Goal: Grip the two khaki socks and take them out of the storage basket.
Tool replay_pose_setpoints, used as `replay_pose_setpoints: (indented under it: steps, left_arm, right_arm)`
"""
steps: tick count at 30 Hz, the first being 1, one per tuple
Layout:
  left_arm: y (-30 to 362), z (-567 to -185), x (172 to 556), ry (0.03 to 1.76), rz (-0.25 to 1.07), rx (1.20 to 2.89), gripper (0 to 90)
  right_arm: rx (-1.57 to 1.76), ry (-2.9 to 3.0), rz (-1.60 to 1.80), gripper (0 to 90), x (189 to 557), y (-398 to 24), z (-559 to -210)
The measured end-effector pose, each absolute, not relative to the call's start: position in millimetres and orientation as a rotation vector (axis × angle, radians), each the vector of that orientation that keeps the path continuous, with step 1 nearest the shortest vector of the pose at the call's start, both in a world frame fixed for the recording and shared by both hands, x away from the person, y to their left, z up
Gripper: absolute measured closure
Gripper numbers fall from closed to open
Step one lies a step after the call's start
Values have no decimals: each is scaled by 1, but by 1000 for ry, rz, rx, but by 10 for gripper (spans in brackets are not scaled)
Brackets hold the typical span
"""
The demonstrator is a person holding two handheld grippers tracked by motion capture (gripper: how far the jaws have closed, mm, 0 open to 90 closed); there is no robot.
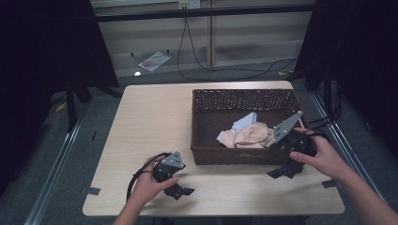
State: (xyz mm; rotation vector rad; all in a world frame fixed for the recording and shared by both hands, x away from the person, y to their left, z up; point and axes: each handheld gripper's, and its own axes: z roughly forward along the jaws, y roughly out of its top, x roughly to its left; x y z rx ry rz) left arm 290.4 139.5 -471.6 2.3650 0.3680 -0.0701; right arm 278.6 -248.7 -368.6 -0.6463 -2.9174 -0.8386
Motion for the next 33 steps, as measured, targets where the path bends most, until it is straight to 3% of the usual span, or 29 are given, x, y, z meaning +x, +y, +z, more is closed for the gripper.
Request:
replay_pose_setpoints:
  steps: [16,33]
  left_arm:
    - [141,-471,291,367,-72,2371,30]
    - [142,-470,292,354,-65,2370,31]
  right_arm:
    - [-802,-2909,-868,38,315,-246,-360]
    - [-996,-2920,-819,43,363,-234,-383]
